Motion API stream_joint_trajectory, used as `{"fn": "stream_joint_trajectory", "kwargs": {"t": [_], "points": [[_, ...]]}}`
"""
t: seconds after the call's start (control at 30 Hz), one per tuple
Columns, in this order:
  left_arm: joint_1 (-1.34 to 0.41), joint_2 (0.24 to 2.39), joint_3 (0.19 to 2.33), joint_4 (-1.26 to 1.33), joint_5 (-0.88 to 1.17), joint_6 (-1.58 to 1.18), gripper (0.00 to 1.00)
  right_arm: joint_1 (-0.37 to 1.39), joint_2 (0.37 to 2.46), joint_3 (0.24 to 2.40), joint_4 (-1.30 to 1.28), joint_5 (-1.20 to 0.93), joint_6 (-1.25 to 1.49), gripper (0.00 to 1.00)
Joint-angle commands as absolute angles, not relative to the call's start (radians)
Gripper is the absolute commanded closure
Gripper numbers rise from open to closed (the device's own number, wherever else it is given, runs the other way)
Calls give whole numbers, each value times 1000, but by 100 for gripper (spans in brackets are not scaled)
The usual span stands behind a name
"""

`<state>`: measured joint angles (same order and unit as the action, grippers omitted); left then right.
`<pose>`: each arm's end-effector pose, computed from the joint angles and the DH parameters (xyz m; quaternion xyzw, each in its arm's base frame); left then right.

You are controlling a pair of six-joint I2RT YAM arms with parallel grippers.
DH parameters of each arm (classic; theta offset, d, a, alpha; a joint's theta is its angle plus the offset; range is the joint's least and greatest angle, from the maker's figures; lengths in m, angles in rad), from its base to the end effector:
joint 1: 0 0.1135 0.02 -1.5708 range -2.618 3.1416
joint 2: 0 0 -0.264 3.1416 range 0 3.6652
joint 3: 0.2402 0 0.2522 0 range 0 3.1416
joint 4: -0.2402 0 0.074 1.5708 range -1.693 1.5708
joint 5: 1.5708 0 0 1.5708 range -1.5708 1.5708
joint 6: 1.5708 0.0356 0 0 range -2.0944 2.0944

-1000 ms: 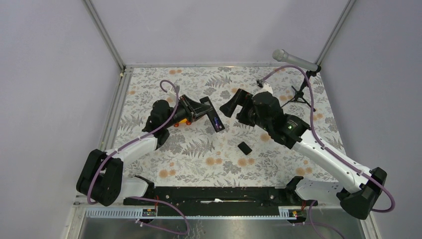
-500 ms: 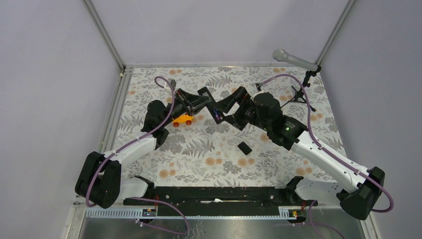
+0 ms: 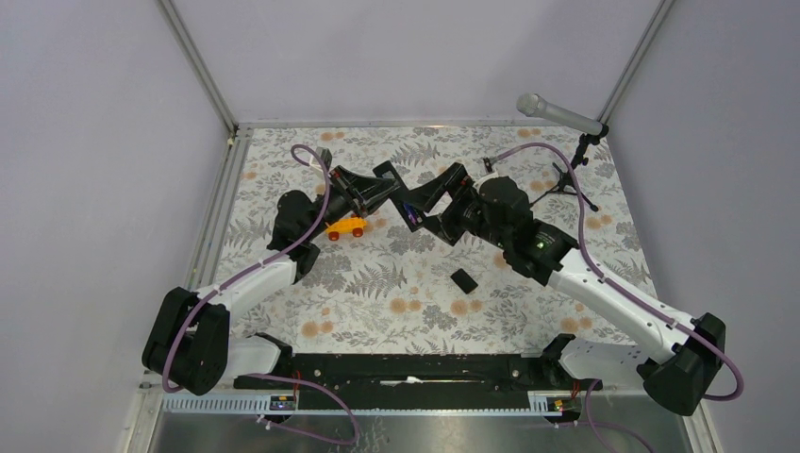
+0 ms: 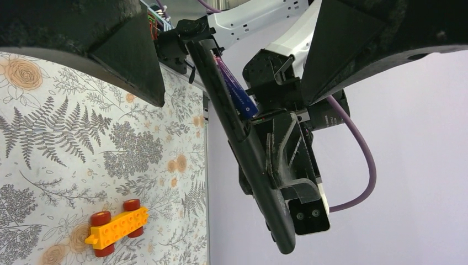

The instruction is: Load the batteries into the remote control

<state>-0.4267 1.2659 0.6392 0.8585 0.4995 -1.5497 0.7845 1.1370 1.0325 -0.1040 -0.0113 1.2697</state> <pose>0.2449 -0.1301 0.2944 -0.1561 0.6122 -0.7189 0.2900 0.1881 0.1883 0.3645 0.1832 0.7549 0.5411 0.3220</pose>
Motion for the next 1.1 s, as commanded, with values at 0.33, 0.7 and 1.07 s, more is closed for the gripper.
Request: {"fn": "stream_joint_trajectory", "kwargs": {"t": [0.33,0.7,1.07], "points": [[-428,1220,703,837,488,-1494,100,782,1159,1006,-31,-45,1346,19],[-428,1207,712,819,485,-1498,100,782,1166,959,11,-93,1397,37],[-428,1197,803,686,515,-1565,100,781,1159,921,38,-101,1381,40]]}}
